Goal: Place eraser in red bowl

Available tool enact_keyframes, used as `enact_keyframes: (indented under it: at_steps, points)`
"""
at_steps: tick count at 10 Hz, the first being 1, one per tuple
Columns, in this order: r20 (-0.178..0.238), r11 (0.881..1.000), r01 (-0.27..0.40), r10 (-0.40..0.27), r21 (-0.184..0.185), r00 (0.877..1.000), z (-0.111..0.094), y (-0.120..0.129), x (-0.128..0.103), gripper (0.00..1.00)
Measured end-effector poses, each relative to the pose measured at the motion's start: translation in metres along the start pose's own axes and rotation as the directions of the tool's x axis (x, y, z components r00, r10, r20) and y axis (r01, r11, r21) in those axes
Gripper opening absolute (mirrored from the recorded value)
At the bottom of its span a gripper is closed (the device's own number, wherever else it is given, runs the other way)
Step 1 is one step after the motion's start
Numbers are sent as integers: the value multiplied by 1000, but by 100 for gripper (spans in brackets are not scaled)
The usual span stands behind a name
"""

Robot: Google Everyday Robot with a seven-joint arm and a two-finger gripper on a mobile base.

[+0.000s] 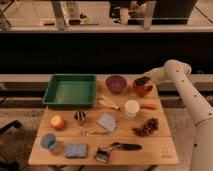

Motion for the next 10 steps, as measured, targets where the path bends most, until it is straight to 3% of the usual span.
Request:
enact_keyframes:
  at_steps: [7,10]
  points:
    - [-30,1000,9,-9,-13,1000,4,1,-1,75]
    - [-33,1000,5,-5,-8,999,2,3,2,80]
